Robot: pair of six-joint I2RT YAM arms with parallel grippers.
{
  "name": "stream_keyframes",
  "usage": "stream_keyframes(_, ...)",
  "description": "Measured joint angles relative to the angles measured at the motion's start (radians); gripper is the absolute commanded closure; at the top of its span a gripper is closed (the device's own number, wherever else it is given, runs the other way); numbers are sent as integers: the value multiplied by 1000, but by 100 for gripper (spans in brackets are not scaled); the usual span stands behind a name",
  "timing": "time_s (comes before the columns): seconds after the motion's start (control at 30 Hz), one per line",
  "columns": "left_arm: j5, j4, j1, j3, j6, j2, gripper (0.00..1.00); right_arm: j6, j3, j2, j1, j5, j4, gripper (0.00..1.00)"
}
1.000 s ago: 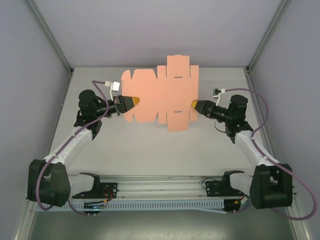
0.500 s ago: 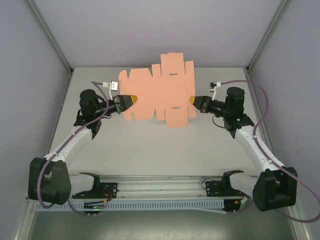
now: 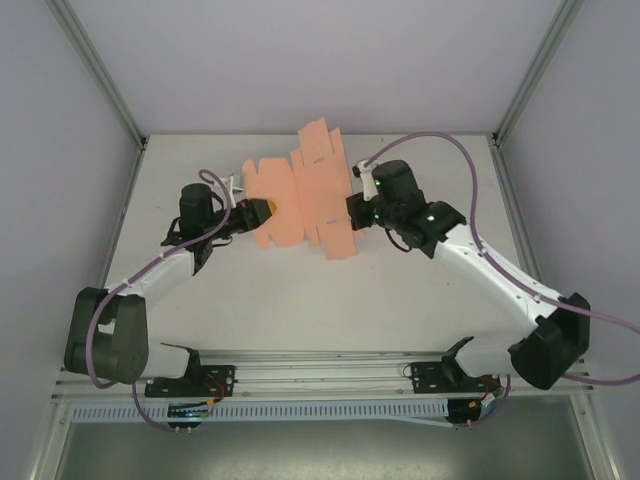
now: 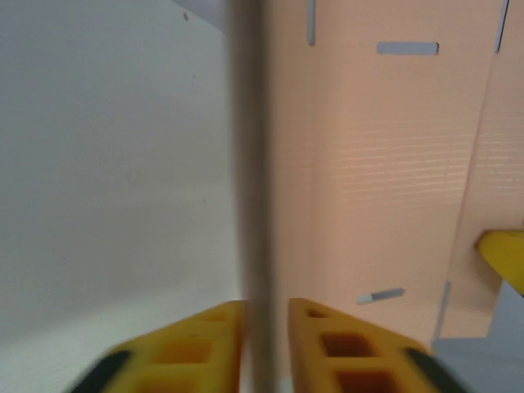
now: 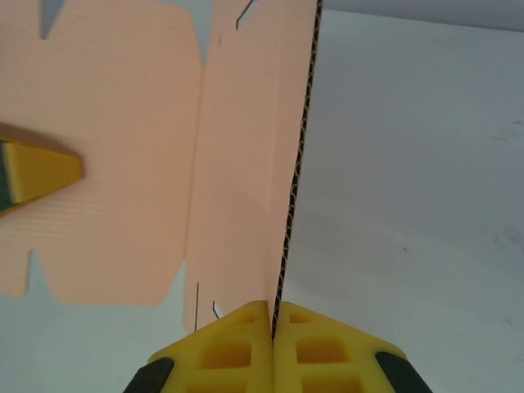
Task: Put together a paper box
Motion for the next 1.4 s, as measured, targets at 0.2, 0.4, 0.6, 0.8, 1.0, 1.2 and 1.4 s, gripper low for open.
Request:
stream_keyframes(0.2,-25,-61,-28,-63,38,-2,10,-122,4,53,13,117,-64,100)
stream_keyframes(0.4,-63,-165,-28,-134,67,-2,2,-354,-50,84,16,175,-53,100)
stream_keyframes(0.6,-66,-213,-28,-146,79,-2,2,-602,-111,140,28,285,64,100)
stream_keyframes(0.8,-66,-220,-28,-132,79,-1,2,-927,-234,206,86,439,284,100)
stream_keyframes(1.0,-62,-241,-28,-55,79,1,2,-1192,-370,275,129,579,596,100)
stream_keyframes(1.2,-56,-296,-28,137,94,69,2,-1462,-467,389,179,675,1028,100)
stream_keyframes(1.4,-35,-335,-28,326,118,179,2,-1517,-476,411,196,687,1138,100)
